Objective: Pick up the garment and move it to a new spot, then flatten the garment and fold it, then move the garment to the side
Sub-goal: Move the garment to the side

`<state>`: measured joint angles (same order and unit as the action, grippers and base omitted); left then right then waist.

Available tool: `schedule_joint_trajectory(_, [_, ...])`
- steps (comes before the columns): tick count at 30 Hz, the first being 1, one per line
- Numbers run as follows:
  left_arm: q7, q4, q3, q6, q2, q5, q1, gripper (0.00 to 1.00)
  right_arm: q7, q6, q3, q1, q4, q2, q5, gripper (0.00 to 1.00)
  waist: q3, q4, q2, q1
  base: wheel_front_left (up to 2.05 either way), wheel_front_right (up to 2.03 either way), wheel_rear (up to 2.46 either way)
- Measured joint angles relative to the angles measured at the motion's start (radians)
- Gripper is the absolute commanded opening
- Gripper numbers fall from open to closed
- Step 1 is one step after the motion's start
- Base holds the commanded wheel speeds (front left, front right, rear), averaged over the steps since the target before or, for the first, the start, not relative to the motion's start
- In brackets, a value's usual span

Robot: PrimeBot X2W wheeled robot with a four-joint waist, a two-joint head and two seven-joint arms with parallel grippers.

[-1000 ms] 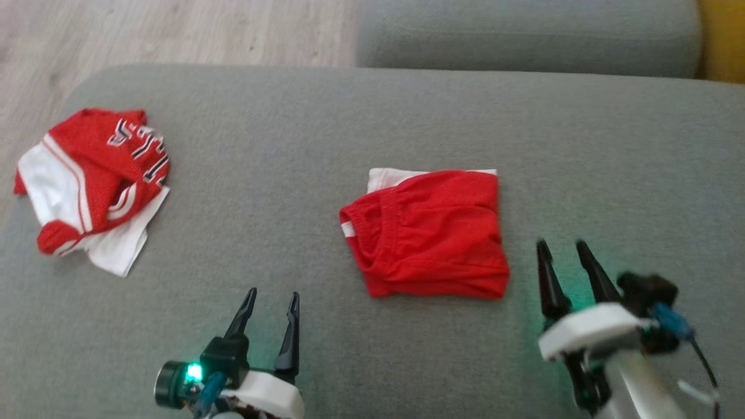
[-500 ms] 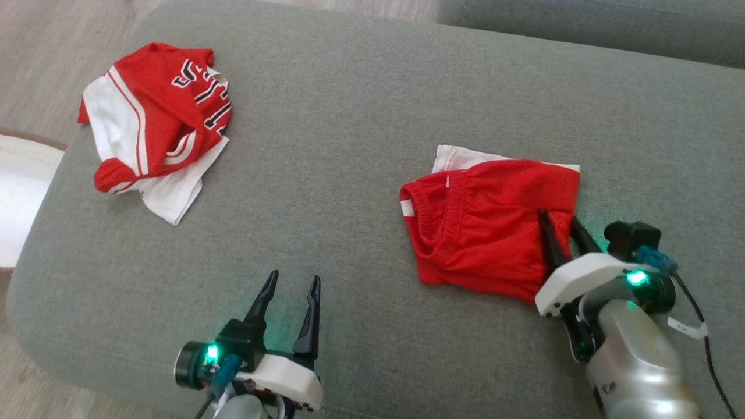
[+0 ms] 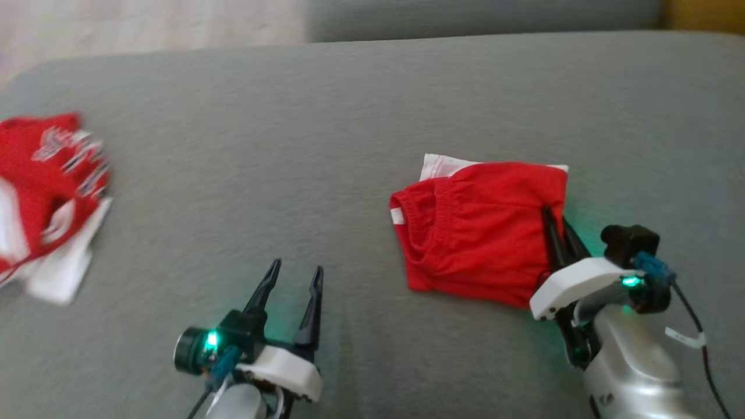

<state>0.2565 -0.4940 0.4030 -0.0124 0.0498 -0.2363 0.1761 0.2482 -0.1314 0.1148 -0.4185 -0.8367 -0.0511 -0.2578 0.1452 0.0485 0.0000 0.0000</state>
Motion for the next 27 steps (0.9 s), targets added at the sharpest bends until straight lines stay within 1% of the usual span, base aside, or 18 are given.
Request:
schedule_joint_trajectory(6, [0.0,0.017,0.034,0.009,0.0,-0.001,0.045,1.0,0.0,0.0,0.067,0.051,0.053,0.0,-0.044,0.0,-0.005,-0.188,0.0,0.0,0.0,0.0,0.0])
schedule_joint_trajectory(11, [0.0,0.015,0.062,0.013,-0.001,0.0,0.05,1.0,0.0,0.0,0.096,0.078,0.085,0.0,-0.072,0.0,-0.004,-0.337,0.0,0.0,0.0,0.0,0.0])
schedule_joint_trajectory(14, [0.0,0.012,0.076,0.012,0.0,0.0,0.05,1.0,0.0,0.0,0.098,0.086,0.097,0.0,-0.087,0.0,0.0,-0.409,0.0,0.0,0.0,0.0,0.0])
schedule_joint_trajectory(16, [0.0,0.011,0.082,0.012,0.0,0.0,0.051,1.0,0.0,0.0,0.084,0.085,0.109,0.0,-0.084,0.0,0.004,-0.444,0.0,0.0,0.0,0.0,0.0])
schedule_joint_trajectory(19, [0.0,0.008,0.089,0.012,-0.001,0.0,0.054,1.0,0.0,0.0,0.058,0.08,0.11,0.0,-0.052,0.0,0.021,-0.469,0.0,0.0,0.0,0.0,0.0])
schedule_joint_trajectory(23, [0.0,-0.012,0.105,0.012,0.001,0.01,0.065,1.0,0.0,0.0,0.01,0.024,0.073,0.0,0.035,0.0,0.043,-0.452,0.0,0.0001,0.0,0.0,0.0])
schedule_joint_trajectory(24, [0.0,-0.014,0.112,0.012,0.0,0.011,0.066,1.0,0.0,0.0,0.001,-0.033,0.053,-0.016,0.075,0.0,0.051,-0.433,0.0,0.0,0.0,0.0,0.0])
schedule_joint_trajectory(26, [0.0,-0.019,0.114,0.012,0.0,0.017,0.067,1.0,-0.003,0.0,-0.006,-0.096,0.03,-0.049,0.109,0.0,0.06,-0.411,0.0,0.0001,0.0,0.0,0.0])
schedule_joint_trajectory(27, [0.0,-0.022,0.114,0.012,0.001,0.028,0.068,1.0,-0.013,0.0,-0.019,-0.159,0.006,-0.091,0.135,0.0,0.07,-0.386,0.0,0.0001,0.0,0.0,0.0])
